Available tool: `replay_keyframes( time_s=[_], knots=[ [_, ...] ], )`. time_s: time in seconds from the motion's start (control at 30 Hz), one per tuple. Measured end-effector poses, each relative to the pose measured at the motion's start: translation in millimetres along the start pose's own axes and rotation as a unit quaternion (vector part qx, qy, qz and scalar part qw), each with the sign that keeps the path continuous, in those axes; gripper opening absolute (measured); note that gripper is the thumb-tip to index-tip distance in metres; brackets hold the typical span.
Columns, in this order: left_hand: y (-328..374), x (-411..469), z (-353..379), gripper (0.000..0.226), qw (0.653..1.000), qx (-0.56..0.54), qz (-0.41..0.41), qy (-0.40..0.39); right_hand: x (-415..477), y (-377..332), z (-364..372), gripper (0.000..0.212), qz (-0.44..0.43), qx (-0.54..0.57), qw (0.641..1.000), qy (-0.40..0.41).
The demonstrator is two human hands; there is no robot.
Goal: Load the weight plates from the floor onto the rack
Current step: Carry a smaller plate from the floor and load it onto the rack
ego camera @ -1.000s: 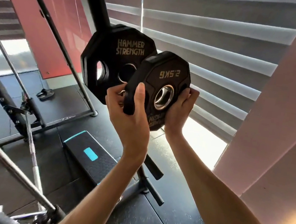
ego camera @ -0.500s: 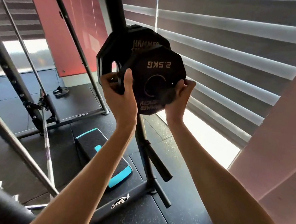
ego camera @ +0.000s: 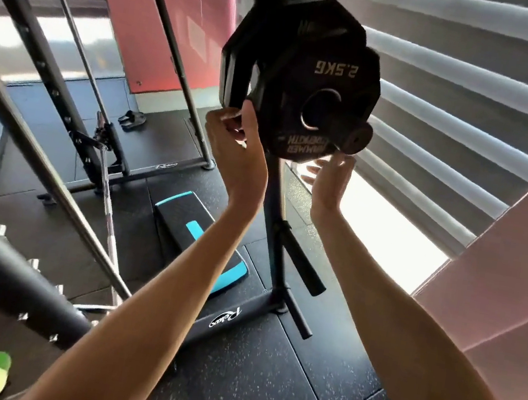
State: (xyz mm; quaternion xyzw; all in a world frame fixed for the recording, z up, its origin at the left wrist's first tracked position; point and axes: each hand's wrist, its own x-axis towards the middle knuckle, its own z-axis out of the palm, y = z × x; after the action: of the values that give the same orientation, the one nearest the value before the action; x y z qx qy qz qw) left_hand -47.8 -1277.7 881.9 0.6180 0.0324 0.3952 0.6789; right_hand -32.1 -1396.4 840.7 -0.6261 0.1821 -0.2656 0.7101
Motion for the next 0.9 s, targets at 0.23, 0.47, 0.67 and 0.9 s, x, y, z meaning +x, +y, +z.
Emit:
replay_keyframes(
  time_s=[0.23,0.47,0.67,0.9],
  knots=[
    [-115.4,18.8,-119.4,0.023,0.976,0.167,-0.136,-0.022,-88.6,88.6,71.7,0.021,0.172,-0.056,0.977,-0.115],
    [-196.9,47.7,-298.7,0.011,0.896,0.268,-0.345,-0.078,-215.1,164.1,188.0,0.022,0.196,-0.279,0.874,-0.347],
    [-231.6,55.8,-465.9,0.014,0.812,0.302,-0.479,-0.142,-343.0,216.3,280.7,0.026,0.136,-0.424,0.769,-0.458],
    [-274.3,78.3,-640.7,0.028,0.74,0.378,-0.528,-0.176,-478.6,280.8,370.7,0.032,0.111,-0.508,0.663,-0.538]
  ],
)
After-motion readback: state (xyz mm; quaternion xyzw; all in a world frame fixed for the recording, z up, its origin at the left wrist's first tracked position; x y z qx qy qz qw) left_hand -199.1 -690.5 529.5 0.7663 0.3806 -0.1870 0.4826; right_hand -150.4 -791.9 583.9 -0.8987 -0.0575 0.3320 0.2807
